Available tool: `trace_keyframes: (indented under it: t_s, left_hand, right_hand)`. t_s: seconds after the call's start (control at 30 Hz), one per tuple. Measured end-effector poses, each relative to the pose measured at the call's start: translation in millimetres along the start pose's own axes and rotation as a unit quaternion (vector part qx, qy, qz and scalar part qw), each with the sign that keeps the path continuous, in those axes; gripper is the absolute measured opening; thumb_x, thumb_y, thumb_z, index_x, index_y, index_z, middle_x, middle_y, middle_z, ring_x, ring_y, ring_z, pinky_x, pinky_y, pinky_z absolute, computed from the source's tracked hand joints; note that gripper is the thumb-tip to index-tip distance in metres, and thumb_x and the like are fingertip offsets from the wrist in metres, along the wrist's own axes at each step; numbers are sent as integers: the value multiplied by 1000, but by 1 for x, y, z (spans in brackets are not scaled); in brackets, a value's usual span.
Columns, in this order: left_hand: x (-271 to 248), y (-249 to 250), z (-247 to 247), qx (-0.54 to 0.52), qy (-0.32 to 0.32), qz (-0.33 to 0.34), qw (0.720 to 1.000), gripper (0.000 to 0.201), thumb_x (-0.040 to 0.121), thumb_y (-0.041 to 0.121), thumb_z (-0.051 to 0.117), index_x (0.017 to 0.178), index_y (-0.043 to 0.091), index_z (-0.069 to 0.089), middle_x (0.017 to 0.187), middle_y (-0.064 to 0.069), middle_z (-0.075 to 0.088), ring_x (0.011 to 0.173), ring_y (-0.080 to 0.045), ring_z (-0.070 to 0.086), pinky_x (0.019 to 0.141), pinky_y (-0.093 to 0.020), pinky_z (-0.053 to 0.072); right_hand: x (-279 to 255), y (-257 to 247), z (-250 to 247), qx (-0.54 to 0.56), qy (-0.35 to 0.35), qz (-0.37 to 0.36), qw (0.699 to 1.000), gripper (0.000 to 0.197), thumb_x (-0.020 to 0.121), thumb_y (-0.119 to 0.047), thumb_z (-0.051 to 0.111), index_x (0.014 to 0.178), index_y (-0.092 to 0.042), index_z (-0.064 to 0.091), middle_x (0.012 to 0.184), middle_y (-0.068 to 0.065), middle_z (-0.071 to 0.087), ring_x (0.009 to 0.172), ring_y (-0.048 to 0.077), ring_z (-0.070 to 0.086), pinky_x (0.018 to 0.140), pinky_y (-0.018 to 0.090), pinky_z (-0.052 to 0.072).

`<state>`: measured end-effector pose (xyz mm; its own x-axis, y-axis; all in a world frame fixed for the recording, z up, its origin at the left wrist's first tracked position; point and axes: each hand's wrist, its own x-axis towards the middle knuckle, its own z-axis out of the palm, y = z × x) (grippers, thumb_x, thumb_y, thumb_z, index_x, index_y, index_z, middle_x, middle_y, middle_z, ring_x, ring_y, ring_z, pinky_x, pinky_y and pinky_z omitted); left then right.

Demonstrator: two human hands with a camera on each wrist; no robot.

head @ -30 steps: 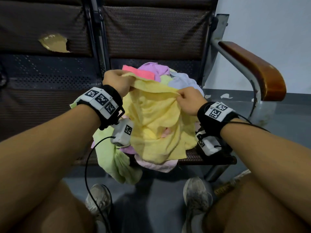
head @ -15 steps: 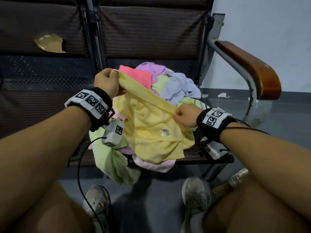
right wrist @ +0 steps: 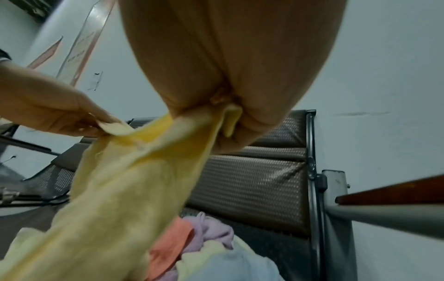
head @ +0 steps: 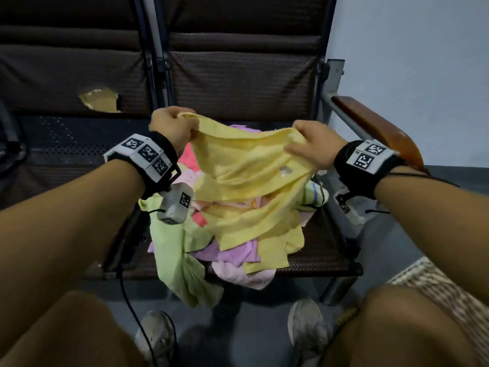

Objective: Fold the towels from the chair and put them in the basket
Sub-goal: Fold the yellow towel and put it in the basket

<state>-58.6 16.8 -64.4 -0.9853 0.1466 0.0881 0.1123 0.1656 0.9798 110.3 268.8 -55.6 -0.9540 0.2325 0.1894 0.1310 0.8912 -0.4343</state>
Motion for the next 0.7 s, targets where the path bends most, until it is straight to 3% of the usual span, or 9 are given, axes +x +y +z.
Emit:
trace_keyframes:
  t_s: [0.07, 0.13, 0.2, 0.27, 0.33, 0.43, 0.57, 0.63, 0.7]
  left_hand:
    - [9, 14, -9, 17, 28, 5, 999, 22, 80, 24, 61, 94, 18, 76, 92, -10, 74, 87, -30, 73, 80, -39, 61]
    - [17, 26, -14, 27, 46, 19, 998, 29, 80, 31, 54, 96, 17, 75, 97, -14, 74, 91, -34, 71, 86, -43, 59]
    - [20, 40, -16, 33, 63, 43, 997, 31, 83, 32, 50, 98, 18, 74, 96, -16, 73, 84, -34, 72, 79, -43, 61]
    - [18, 58, -19, 35, 87, 75, 993, 31, 88, 31, 46, 97, 17, 73, 94, -16, 73, 74, -31, 71, 70, -42, 62]
    - [12, 75, -23, 59, 113, 107, 986, 36, 92, 33, 41, 89, 14, 71, 88, -15, 73, 78, -33, 69, 74, -44, 60]
    - [9, 98, -29, 112, 135, 156, 972, 46, 97, 36, 36, 85, 5, 67, 88, -16, 71, 87, -36, 66, 82, -41, 54]
    - [13, 118, -30, 138, 151, 198, 958, 39, 103, 36, 31, 85, 8, 53, 102, -17, 65, 98, -36, 57, 72, -32, 32]
    - [14, 124, -27, 101, 128, 186, 969, 36, 103, 35, 30, 86, 10, 51, 110, -20, 63, 103, -36, 56, 77, -35, 34]
    - [15, 124, -24, 89, 85, 163, 979, 37, 103, 28, 30, 100, 5, 59, 118, -23, 62, 110, -37, 56, 89, -40, 41]
  right_hand:
    - [4, -5, -19, -26, 64, -18, 997, 13, 93, -22, 61, 88, -19, 49, 84, -2, 57, 84, 24, 57, 63, 30, 31]
    - [6, -11, -35, -8, 131, -12, 991, 8, 94, -19, 57, 98, -20, 50, 87, -1, 58, 81, 25, 55, 63, 29, 32]
    - [9, -19, -48, 5, 155, -4, 988, 20, 96, -15, 54, 114, -23, 54, 98, -3, 61, 88, 21, 56, 70, 24, 40]
    - [13, -30, -59, -9, 162, -8, 987, 33, 96, -11, 49, 127, -21, 59, 116, 1, 66, 107, 22, 59, 88, 21, 41]
    - [16, -40, -69, -8, 169, -10, 986, 37, 95, -8, 45, 123, -19, 67, 124, 4, 67, 117, 26, 59, 95, 26, 42]
    - [20, -57, -86, 54, 189, 27, 980, 39, 92, -5, 41, 114, -18, 71, 117, 5, 69, 112, 26, 60, 90, 26, 44]
    - [22, -70, -104, 82, 207, 73, 972, 32, 89, -10, 37, 96, -22, 67, 104, 6, 66, 103, 29, 60, 87, 35, 49]
    - [21, -72, -108, 27, 178, 81, 980, 31, 88, -12, 38, 95, -22, 67, 104, 10, 67, 100, 32, 61, 87, 38, 50]
    - [19, -70, -108, -30, 149, 87, 985, 33, 87, -12, 41, 100, -21, 69, 106, 13, 68, 101, 35, 62, 85, 36, 49]
